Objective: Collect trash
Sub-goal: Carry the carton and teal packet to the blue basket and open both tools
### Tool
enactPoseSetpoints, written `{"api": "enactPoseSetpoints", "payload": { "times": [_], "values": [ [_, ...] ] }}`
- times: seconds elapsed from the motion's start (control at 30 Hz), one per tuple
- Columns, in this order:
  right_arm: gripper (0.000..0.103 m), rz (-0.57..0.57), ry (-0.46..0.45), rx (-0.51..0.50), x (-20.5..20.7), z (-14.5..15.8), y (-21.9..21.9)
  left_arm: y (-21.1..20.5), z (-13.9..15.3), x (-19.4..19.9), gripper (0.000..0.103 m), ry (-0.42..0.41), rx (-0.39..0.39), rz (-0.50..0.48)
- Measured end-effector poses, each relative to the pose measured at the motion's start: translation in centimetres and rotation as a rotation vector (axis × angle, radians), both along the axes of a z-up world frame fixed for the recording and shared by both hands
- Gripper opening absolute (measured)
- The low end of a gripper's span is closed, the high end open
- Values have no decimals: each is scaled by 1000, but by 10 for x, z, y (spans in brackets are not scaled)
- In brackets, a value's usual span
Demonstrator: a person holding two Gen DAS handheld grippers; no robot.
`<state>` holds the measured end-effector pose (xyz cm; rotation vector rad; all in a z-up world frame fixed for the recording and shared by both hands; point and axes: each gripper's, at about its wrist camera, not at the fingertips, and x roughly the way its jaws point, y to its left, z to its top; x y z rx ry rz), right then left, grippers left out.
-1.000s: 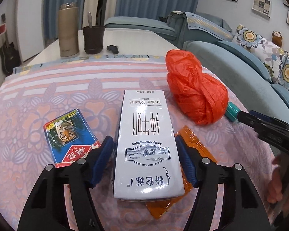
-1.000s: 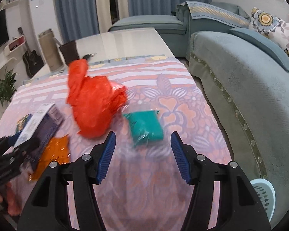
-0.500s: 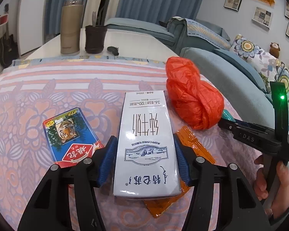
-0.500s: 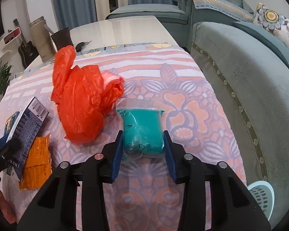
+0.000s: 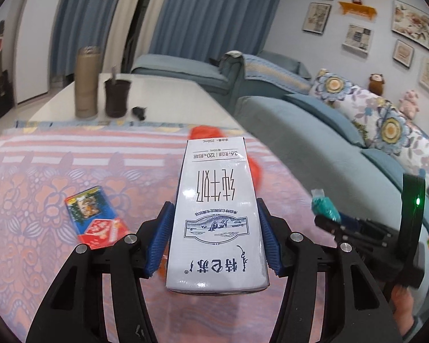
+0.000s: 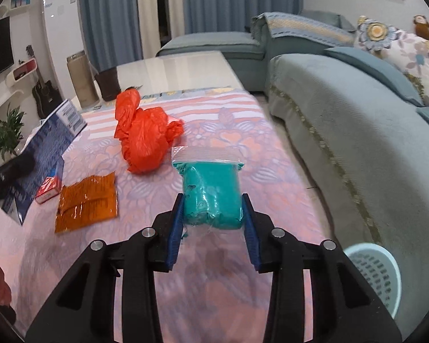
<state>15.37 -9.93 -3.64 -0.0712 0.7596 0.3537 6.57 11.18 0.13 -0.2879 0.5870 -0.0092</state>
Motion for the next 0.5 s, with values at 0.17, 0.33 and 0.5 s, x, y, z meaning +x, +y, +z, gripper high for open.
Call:
{"api": "enactPoseSetpoints", "payload": {
  "times": [0.17,0.33,0.5],
  "values": [
    [35,-76,-36,30,-30,21,-43,-43,24,-8,54,-40,-7,-78],
    [35,-190,-71,42,-57,41,-99,-93,44,-9,54,-75,-15,-172],
    [35,-321,-74,70,-80,47,-158,-153,49,-5,54,-87,-27,-275]
  ]
}}
